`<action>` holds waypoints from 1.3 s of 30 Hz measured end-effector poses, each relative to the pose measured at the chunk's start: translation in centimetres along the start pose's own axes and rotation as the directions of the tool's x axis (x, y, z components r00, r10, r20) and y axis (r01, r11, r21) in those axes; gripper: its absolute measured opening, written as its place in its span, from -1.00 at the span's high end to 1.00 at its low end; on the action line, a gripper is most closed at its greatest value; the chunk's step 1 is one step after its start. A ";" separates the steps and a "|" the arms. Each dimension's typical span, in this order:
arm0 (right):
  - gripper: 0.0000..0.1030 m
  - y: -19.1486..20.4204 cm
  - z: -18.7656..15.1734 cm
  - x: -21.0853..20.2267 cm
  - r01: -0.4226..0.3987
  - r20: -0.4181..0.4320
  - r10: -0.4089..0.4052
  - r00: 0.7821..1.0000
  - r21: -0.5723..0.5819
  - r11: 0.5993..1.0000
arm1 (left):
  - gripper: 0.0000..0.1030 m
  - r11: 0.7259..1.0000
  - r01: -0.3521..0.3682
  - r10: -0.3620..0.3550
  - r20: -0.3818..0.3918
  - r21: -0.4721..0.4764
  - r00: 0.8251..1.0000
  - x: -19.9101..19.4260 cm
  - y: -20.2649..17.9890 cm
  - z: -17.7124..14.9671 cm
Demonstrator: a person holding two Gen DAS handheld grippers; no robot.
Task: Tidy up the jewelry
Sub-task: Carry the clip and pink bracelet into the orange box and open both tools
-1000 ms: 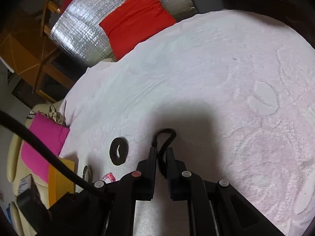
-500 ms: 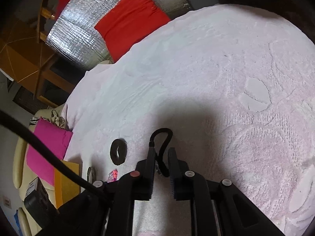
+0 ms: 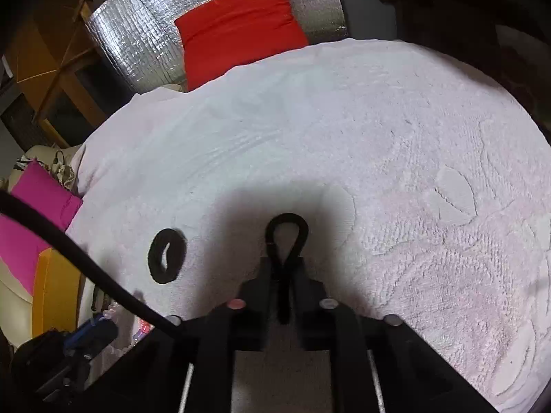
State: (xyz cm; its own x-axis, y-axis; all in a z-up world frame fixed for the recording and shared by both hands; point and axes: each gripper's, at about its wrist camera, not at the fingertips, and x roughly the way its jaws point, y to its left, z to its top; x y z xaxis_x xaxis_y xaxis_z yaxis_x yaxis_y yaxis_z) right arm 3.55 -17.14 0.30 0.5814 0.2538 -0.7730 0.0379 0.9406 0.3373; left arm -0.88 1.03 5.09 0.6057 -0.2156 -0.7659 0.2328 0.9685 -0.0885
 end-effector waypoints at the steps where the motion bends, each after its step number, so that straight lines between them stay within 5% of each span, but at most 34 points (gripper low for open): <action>1: 0.84 0.0 0.0 -0.1 -0.006 0.002 0.006 1.000 0.008 1.000 | 0.85 1.000 0.001 -0.001 0.006 -0.002 1.000 -0.3 0.0 0.0; 11: 0.86 1.7 0.4 -2.8 -0.124 0.082 0.124 0.989 0.004 0.992 | 0.85 0.996 -0.004 0.009 0.062 -0.085 0.998 -3.0 2.6 0.1; 20: 0.86 5.9 -0.7 -3.9 -0.218 0.096 0.225 0.970 -0.076 0.973 | 0.85 0.985 -0.002 0.042 0.233 -0.170 0.972 -8.9 5.3 0.5; 29: 0.86 11.6 -2.5 -5.0 -0.315 0.098 0.335 0.937 -0.175 0.933 | 0.85 0.963 -0.107 0.179 0.293 -0.247 0.939 -12.3 9.2 -0.4; 39: 0.86 18.9 -5.2 -4.7 -0.410 0.048 0.436 0.898 -0.260 0.874 | 0.85 0.904 -0.244 0.337 0.233 -0.351 0.912 -13.4 15.6 -2.5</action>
State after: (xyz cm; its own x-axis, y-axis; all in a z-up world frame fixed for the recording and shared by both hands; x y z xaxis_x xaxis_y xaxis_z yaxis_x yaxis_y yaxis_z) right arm -2.69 0.62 7.54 0.5781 0.6276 -0.5215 -0.4172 0.7766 0.4722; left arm -7.23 19.37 12.36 0.8084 0.1007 -0.5800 -0.2047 0.9719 -0.1165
